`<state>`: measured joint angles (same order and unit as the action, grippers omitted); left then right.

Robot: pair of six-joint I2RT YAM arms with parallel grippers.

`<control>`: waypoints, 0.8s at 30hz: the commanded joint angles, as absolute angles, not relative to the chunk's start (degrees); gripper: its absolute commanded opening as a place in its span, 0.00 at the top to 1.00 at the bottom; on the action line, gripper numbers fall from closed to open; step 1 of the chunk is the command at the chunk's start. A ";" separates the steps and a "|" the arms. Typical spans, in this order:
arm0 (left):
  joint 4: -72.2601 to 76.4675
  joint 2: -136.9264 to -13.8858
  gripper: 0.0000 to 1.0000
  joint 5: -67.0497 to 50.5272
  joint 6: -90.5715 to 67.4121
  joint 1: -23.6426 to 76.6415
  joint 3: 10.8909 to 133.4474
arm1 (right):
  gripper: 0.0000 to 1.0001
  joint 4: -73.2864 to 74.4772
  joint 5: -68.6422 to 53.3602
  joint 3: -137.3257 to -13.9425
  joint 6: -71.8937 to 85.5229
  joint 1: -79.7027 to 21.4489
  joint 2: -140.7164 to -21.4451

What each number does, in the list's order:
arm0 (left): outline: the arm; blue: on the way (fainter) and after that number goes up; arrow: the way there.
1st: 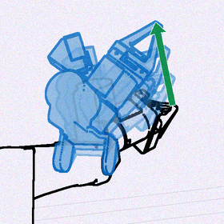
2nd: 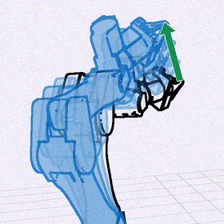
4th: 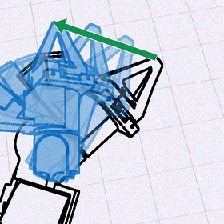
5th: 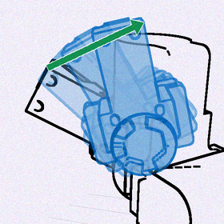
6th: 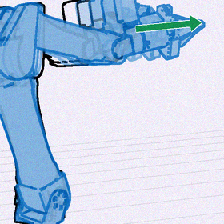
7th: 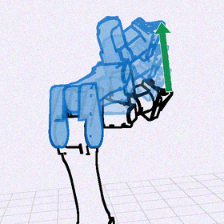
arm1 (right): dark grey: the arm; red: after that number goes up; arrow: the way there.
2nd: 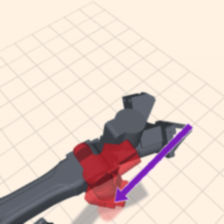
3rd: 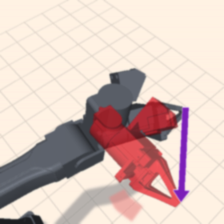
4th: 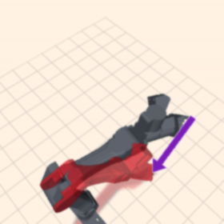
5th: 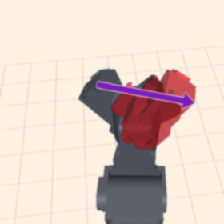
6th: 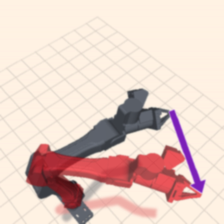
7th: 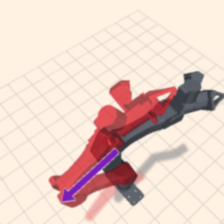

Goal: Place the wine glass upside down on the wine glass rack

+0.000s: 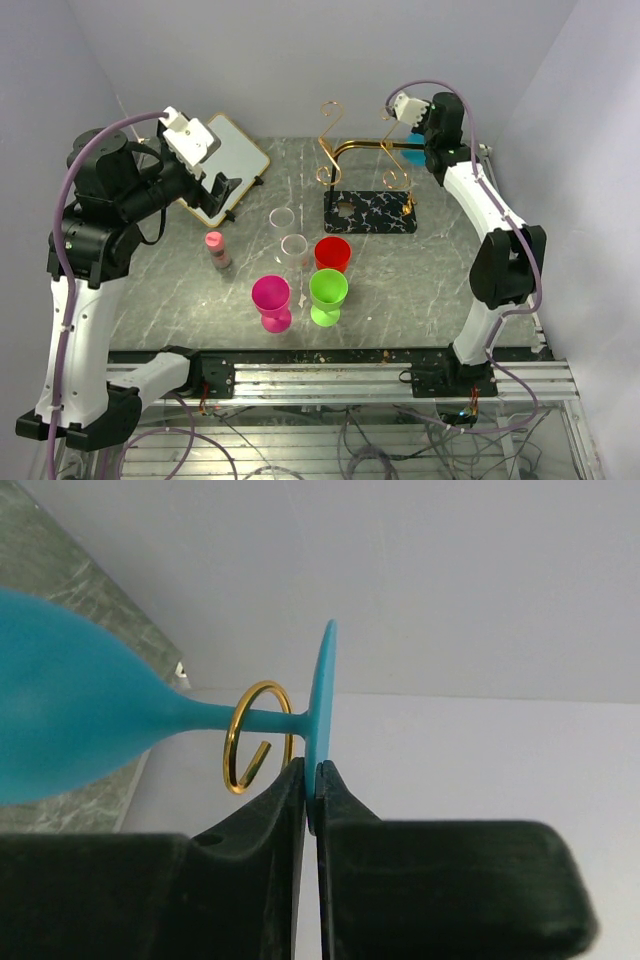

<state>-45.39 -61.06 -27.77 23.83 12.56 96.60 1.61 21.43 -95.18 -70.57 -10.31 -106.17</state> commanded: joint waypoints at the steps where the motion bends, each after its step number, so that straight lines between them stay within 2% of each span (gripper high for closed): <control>1: -45.09 -60.15 0.03 -29.22 24.64 12.13 97.21 | 0.91 1.79 21.80 -94.54 -70.42 -10.90 -103.13; 9: -44.99 -59.63 0.04 -28.57 25.09 12.13 96.51 | 0.87 3.98 21.47 -94.91 -68.97 -12.13 -102.65; 24: -45.18 -58.80 0.04 -28.52 25.19 12.13 96.16 | 0.90 7.23 21.29 -94.80 -66.69 -13.13 -102.39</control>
<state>-45.45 -59.51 -27.75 24.64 12.58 96.57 6.26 21.39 -95.00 -68.10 -12.84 -104.60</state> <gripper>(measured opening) 0.966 0.101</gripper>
